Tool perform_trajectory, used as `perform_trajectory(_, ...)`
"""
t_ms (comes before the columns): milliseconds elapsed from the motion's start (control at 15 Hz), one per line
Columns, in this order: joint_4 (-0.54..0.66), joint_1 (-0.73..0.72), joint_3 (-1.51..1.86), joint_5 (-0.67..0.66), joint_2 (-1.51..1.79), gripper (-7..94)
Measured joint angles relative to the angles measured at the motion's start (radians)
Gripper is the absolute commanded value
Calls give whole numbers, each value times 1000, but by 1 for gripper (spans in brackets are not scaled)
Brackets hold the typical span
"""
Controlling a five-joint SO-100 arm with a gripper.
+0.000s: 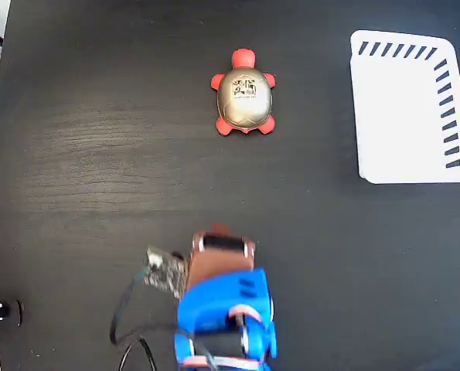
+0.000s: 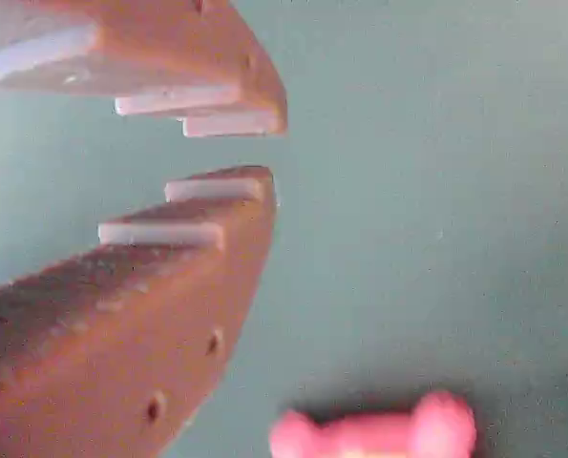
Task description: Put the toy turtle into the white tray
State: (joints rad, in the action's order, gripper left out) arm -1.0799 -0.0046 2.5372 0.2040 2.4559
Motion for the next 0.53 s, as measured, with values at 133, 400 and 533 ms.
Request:
perform_trajectory(133,-12,0,-178,11,-187,0)
perform_trajectory(400,-28,32,-526,78,-503,0)
perform_trajectory(533,-51,49,-680,112,-647,0)
